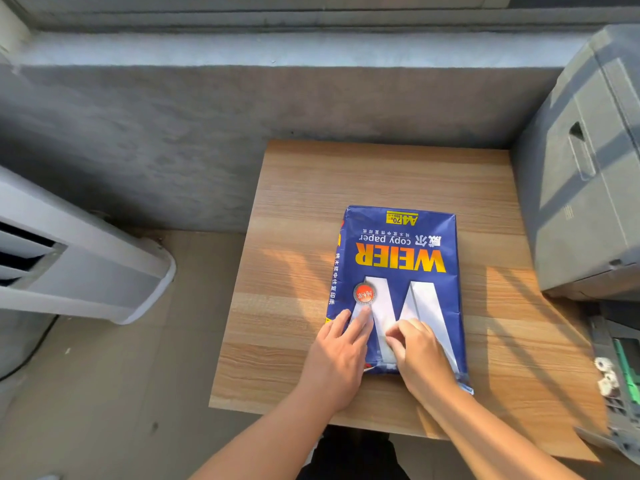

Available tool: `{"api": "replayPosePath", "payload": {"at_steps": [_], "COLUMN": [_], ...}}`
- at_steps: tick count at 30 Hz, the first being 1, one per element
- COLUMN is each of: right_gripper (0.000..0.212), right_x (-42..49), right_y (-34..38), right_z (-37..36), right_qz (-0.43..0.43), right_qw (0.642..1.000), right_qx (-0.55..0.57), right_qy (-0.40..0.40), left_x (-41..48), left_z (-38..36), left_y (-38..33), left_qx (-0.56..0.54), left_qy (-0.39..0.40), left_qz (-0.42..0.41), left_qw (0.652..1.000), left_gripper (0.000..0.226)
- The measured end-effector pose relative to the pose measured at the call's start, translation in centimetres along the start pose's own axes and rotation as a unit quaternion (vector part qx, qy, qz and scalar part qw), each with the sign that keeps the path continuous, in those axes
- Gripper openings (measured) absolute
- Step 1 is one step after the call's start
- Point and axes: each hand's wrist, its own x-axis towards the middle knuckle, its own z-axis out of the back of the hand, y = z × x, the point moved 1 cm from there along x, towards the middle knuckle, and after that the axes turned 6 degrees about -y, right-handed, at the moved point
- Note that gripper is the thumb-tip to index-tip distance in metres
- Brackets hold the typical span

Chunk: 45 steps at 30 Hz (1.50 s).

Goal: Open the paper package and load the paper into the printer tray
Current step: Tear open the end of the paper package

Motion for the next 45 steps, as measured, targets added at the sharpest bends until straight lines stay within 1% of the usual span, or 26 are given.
{"api": "replayPosePath", "payload": {"at_steps": [3, 5, 7, 9, 11, 13, 15, 16, 18, 19, 21, 23, 24, 25, 26, 27, 28, 29, 30, 31, 32, 33, 34, 39, 42, 45], "right_gripper": [0.013, 0.015, 0.017, 0.023, 0.025, 0.013, 0.010, 0.009, 0.016, 0.019, 0.025, 0.030, 0.029, 0.024, 0.016, 0.009, 0.005, 0.006, 0.009, 0.013, 0.018, 0.023, 0.026, 0.032, 0.042, 0.041], "right_x": [-0.2, -0.5, -0.5, -1.0, -2.4, -4.7, -7.2, -8.3, -10.1, -10.7, -11.3, -11.5, -11.8, -12.0, -12.3, -12.5, -12.3, -12.0, -11.5, -11.0, -10.3, -9.7, -9.3, -8.7, -8.8, -8.7], "right_y": [-0.3, -0.4, -0.2, -0.3, -0.7, -1.3, -1.6, -1.7, -1.8, -1.9, -2.1, -2.4, -2.4, -2.3, -2.0, -1.5, -0.9, -0.6, -0.6, -0.7, -0.8, -1.0, -1.1, -1.5, -1.2, -1.2], "right_z": [-0.8, -1.5, -1.6, -1.2, -0.6, 0.2, 0.6, 0.6, 0.3, 0.1, -0.3, -0.8, -0.9, -1.0, -0.8, -0.3, 0.3, 0.6, 0.7, 0.8, 1.1, 1.2, 1.3, 1.2, 0.9, 0.7], "right_qz": [0.029, 0.044, 0.054, 0.109, 0.143, 0.161, 0.197, 0.229, 0.299, 0.301, 0.269, 0.231, 0.241, 0.245, 0.217, 0.142, 0.024, -0.110, -0.228, -0.314, -0.366, -0.389, -0.395, -0.399, -0.405, -0.404], "right_qw": [0.999, 0.994, 0.992, 0.986, 0.984, 0.983, 0.974, 0.965, 0.942, 0.940, 0.949, 0.960, 0.958, 0.960, 0.972, 0.989, 0.996, 0.976, 0.928, 0.869, 0.820, 0.797, 0.795, 0.819, 0.817, 0.818], "right_qx": [-0.037, -0.084, -0.105, -0.126, -0.102, -0.084, -0.084, -0.097, -0.139, -0.150, -0.160, -0.153, -0.147, -0.123, -0.081, -0.009, 0.079, 0.186, 0.287, 0.365, 0.410, 0.421, 0.411, 0.324, 0.312, 0.306], "right_qy": [-0.025, -0.047, -0.045, -0.028, 0.001, 0.036, 0.075, 0.083, 0.068, 0.057, 0.027, 0.041, 0.047, 0.051, 0.049, 0.033, 0.013, -0.014, -0.058, -0.112, -0.160, -0.191, -0.208, -0.256, -0.267, -0.273], "left_x": [0.0, 0.0, 0.0, 0.0, 0.0, 0.0, -0.1, -0.1, -0.2, -0.2, -0.3, -0.4, -0.5, -0.6, -0.6, -0.6, -0.6, -0.6, -0.6, -0.7, -0.7, -0.8, -0.9, -1.2, -1.6, -1.9], "left_z": [-0.2, -0.1, 0.0, 0.2, 0.3, 0.4, 0.4, 0.4, 0.5, 0.6, 0.7, 0.7, 0.6, 0.6, 0.6, 0.6, 0.6, 0.6, 0.8, 1.0, 1.2, 1.3, 1.5, 2.0, 1.8, 1.9], "left_y": [0.2, 0.0, -0.1, -0.2, -0.1, 0.0, 0.1, 0.1, 0.2, 0.2, 0.1, 0.1, 0.0, -0.1, -0.2, -0.3, -0.4, -0.4, -0.5, -0.5, -0.5, -0.5, -0.6, -0.9, -0.9, -0.7], "left_qx": [0.019, 0.028, 0.038, 0.043, 0.052, 0.051, 0.045, 0.045, 0.044, 0.042, 0.040, 0.039, 0.038, 0.033, 0.026, 0.017, 0.008, 0.001, -0.002, -0.003, -0.002, 0.001, 0.003, -0.006, -0.022, -0.038], "left_qy": [0.029, 0.039, 0.039, 0.042, 0.044, 0.040, 0.040, 0.042, 0.039, 0.037, 0.038, 0.044, 0.042, 0.038, 0.033, 0.027, 0.017, 0.007, -0.003, -0.012, -0.019, -0.022, -0.022, -0.029, -0.038, -0.042], "left_qz": [0.002, 0.007, 0.010, 0.010, 0.008, 0.007, 0.014, 0.012, 0.002, -0.001, -0.004, -0.001, 0.003, 0.009, 0.014, 0.017, 0.019, 0.021, 0.022, 0.022, 0.020, 0.019, 0.018, 0.028, 0.028, 0.022], "left_qw": [0.999, 0.999, 0.998, 0.998, 0.998, 0.998, 0.998, 0.998, 0.998, 0.998, 0.998, 0.998, 0.998, 0.999, 0.999, 0.999, 1.000, 1.000, 1.000, 1.000, 1.000, 1.000, 1.000, 0.999, 0.999, 0.998], "left_gripper": [0.066, 0.067, 0.067, 0.068, 0.066, 0.059, 0.060, 0.063, 0.066, 0.067, 0.065, 0.062, 0.062, 0.061, 0.060, 0.058, 0.054, 0.050, 0.048, 0.046, 0.046, 0.045, 0.045, 0.045, 0.045, 0.043]}}
